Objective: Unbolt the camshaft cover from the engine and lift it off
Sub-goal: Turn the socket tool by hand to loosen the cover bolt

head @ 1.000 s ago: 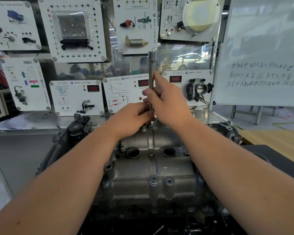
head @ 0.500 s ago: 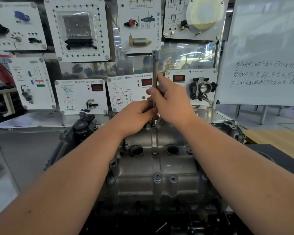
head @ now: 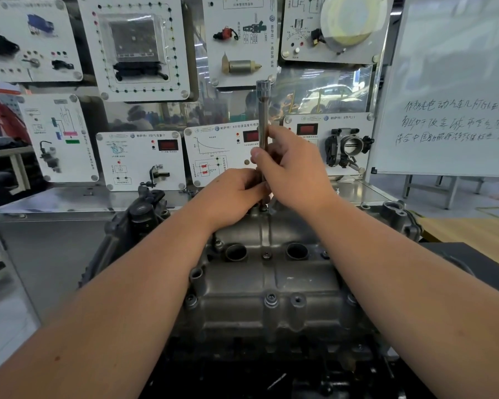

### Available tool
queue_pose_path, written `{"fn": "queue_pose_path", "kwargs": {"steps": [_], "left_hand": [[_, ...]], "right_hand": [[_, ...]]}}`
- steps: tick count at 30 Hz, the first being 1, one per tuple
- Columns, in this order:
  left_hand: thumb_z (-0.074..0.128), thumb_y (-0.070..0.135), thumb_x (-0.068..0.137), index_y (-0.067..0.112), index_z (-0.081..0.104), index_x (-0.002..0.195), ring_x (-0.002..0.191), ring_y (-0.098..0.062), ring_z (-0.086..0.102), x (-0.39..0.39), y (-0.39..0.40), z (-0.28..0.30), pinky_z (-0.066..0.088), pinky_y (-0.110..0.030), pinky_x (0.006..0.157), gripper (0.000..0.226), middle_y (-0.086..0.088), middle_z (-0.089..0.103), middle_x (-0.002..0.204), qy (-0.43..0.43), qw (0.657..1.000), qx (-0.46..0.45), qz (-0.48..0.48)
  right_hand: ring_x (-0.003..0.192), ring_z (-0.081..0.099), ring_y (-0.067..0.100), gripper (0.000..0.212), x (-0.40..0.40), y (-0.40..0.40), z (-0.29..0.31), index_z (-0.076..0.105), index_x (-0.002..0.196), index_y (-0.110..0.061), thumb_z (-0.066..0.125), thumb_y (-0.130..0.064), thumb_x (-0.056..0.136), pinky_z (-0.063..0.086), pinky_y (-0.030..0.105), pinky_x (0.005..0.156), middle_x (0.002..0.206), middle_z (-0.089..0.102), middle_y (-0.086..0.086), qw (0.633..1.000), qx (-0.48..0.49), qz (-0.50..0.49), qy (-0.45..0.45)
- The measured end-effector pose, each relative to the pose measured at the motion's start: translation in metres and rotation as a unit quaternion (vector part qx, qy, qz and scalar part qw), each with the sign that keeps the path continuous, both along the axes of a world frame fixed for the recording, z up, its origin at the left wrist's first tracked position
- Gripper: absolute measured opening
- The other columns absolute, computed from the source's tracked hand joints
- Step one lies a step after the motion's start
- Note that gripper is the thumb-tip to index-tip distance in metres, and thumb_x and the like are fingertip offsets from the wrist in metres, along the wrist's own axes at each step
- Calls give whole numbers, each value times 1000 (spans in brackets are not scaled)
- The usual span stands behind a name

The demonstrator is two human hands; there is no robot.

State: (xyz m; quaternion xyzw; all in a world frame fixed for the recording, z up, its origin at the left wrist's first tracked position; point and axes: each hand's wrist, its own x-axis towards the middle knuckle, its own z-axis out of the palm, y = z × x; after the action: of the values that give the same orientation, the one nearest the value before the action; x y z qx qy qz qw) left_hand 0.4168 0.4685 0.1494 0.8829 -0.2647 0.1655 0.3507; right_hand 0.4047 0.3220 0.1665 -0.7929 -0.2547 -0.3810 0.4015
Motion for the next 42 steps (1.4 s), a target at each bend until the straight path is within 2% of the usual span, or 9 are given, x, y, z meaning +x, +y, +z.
{"fn": "queue_pose_path", "kwargs": {"steps": [3,6,11,20,26,31,35,38,42], "left_hand": [[56,34,105,31,65,78,52,3,52,0,0,-1,35,-14,50,29,19,63,60,7,1000,-6,0],[56,37,104,29,68,82,54,2,53,-2,1,-2,36,-14,50,27,12,66,64,10,1000,-11,1],[56,36,104,24,70,84,56,-3,53,-6,0,-4,38,-17,52,28,3,69,72,12,1000,-23,3],[55,36,105,30,67,77,65,-13,58,-5,-2,0,42,-32,63,31,-14,73,83,13,1000,-10,10],[56,38,104,20,71,84,66,-16,56,-1,-3,2,41,-33,63,30,-18,72,86,24,999,-3,29],[55,38,105,15,73,91,85,-36,67,-2,-4,3,51,-47,78,33,-18,74,89,27,999,4,28],[55,38,105,16,73,89,86,-35,67,-5,-3,1,52,-48,79,32,-15,74,87,24,999,-1,26],[55,37,105,18,72,87,80,-32,67,-7,-3,0,51,-44,74,32,-13,74,84,22,999,-8,24],[55,38,104,19,71,86,66,-16,61,-11,-2,-1,45,-34,65,31,-11,73,81,15,999,-11,26]], "right_hand": [[74,66,22,20,-1,1,-2,65,116,-18,59,-24,98,52,39,72,77,72,5,1000,7,-2,-3],[72,65,24,20,-2,0,-4,66,115,-16,59,-24,98,52,41,70,75,72,6,1000,9,-2,-6],[81,68,27,21,-3,0,-4,65,112,-11,58,-24,99,54,44,75,80,73,9,1000,17,2,6],[80,68,27,18,4,-1,0,66,107,-11,57,-25,98,54,44,74,81,72,10,1000,-4,-6,8],[79,68,25,18,11,0,3,67,108,-13,58,-24,98,56,43,75,81,73,9,1000,-3,-8,18],[79,69,26,19,10,-1,2,68,110,-14,59,-23,97,56,45,74,80,73,9,1000,1,1,25],[80,69,26,19,7,-1,1,67,111,-14,59,-24,97,55,43,74,79,73,9,1000,-2,5,15],[76,67,26,17,2,0,0,67,109,-14,58,-24,98,54,43,73,76,71,9,1000,3,7,14],[68,60,17,14,-5,-1,-1,67,100,-10,59,-21,98,50,34,68,68,61,-8,1000,10,5,-8]]}}
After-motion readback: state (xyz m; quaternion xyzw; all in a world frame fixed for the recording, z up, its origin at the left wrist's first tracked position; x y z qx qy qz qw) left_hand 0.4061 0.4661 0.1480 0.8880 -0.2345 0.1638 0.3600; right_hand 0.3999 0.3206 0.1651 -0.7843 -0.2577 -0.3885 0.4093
